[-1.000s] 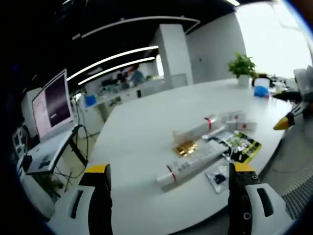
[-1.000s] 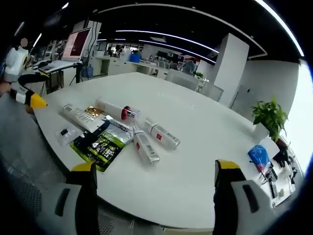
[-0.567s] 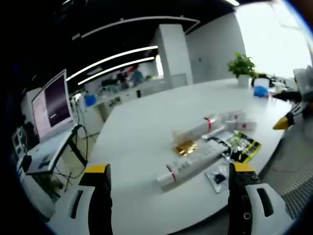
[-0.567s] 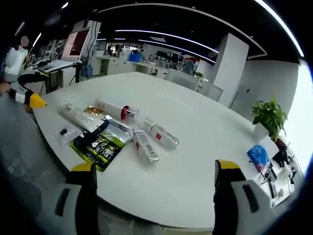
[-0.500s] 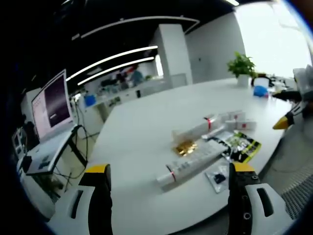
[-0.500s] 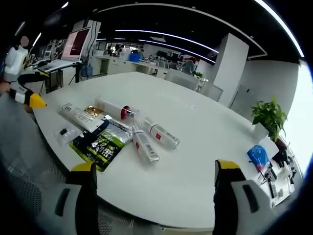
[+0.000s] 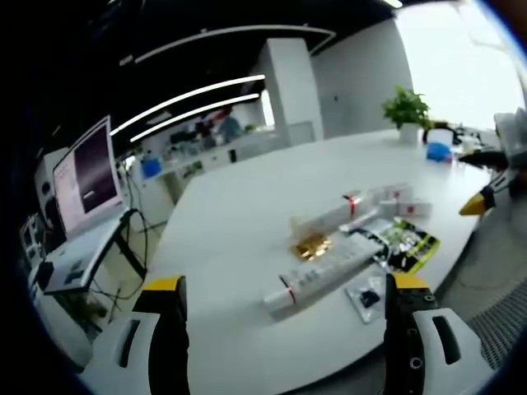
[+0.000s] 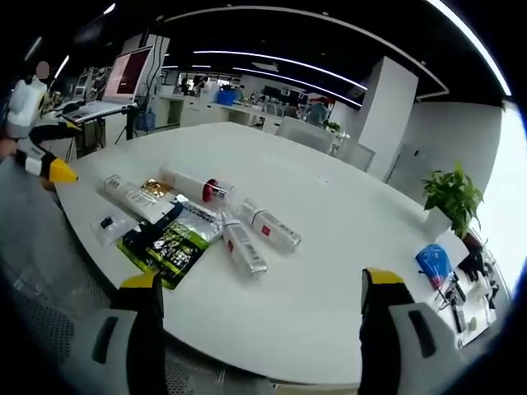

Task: Arrange the skincare products in the storage area until every visible bottle or jar stands upright without overlapping.

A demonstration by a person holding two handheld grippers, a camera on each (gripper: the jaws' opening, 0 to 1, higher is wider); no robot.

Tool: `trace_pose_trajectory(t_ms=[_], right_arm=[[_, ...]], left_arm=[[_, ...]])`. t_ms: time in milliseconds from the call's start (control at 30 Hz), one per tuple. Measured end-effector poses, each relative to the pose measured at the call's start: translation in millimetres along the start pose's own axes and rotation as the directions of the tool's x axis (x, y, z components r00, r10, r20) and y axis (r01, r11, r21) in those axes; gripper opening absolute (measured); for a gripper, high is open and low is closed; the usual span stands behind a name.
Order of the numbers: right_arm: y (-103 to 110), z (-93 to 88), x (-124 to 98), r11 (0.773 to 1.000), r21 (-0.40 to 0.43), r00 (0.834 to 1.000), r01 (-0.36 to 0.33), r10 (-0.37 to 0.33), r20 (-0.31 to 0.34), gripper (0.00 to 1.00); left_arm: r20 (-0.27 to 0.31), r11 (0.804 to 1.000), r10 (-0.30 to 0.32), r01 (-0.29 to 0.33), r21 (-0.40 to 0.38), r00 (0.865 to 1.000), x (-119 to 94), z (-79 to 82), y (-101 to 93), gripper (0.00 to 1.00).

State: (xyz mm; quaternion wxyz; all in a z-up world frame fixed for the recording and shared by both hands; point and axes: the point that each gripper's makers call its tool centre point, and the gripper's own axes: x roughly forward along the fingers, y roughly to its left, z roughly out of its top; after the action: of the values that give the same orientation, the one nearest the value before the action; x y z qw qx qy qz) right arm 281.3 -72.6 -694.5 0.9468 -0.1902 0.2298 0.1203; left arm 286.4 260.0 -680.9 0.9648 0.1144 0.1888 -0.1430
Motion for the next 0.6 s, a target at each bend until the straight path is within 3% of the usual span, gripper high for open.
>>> trace_pose_trajectory(t_ms=[433, 600], right_arm=[[2.3, -6.0, 2.3, 1.000, -0.013, 0.999, -0.008, 0.008, -0.037, 1.00], [4.7, -4.9, 2.1, 1.000, -0.016, 0.999, -0.021, 0.020, -0.032, 1.00]], left_arm=[[-0.026, 1.000, 0.004, -0.004, 0.000, 1.000, 0.2, -3.7, 0.0, 0.97], [-0.061, 1.000, 0.015, -0.014, 0.006, 0.998, 0.5, -8.9, 1.3, 0.97]])
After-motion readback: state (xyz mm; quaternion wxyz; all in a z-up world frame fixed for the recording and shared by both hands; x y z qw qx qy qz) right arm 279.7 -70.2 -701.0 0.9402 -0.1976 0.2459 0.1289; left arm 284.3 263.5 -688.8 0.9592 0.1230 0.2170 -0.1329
